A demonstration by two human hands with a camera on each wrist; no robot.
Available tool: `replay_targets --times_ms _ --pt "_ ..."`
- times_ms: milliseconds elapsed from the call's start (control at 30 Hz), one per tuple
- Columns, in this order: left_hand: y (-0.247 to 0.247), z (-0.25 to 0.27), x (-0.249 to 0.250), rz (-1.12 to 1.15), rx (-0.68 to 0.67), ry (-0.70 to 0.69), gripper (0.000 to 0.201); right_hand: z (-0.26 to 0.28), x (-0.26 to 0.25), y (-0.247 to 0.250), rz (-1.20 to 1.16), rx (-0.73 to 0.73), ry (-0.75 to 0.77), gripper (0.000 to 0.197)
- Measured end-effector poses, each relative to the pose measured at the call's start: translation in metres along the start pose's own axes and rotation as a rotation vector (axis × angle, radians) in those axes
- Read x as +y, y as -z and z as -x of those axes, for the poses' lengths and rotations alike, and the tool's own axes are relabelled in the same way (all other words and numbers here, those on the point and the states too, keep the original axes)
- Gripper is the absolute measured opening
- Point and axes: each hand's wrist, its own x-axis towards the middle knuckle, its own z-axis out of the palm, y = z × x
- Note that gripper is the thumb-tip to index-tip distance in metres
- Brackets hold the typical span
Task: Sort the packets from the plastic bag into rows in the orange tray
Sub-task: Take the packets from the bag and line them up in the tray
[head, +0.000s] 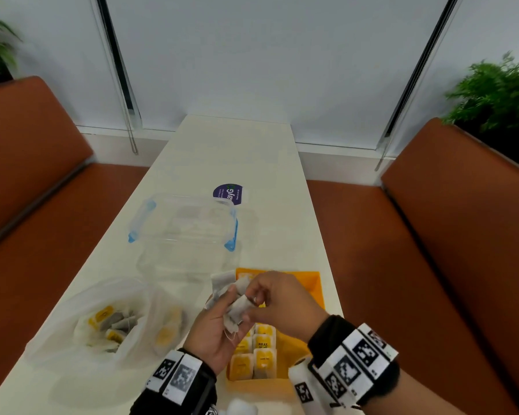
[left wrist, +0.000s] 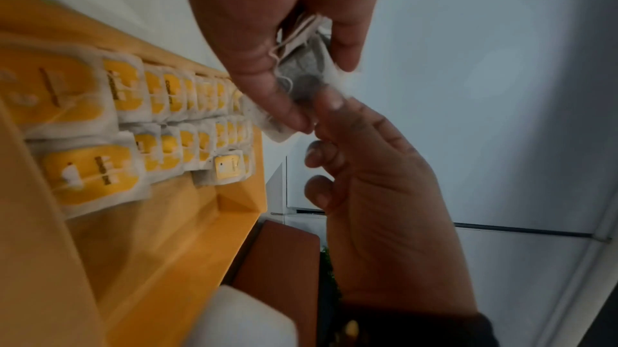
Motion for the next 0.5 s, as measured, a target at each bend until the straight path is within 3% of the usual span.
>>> replay_targets --times_ms 100,267,400,500 --pt "-0.001 -0.001 -0.004 0.026 -0.026 -0.001 0.033 0.002 0.003 -0.009 0.138 0.053 0.001 0.02" --pt "0.004 -0.001 -0.006 0.034 0.011 0.013 0.021 0.01 0.007 -0.015 0.105 0.064 0.083 0.01" --pt "0.005 -0.001 0.001 0.032 0.044 0.052 0.02 0.017 0.013 -0.014 -0.081 0.128 0.134 0.008" --pt "0.011 -0.004 0.004 0.045 0.078 0.057 0.024 0.023 0.022 -0.015 -0.207 0.214 0.19 0.02"
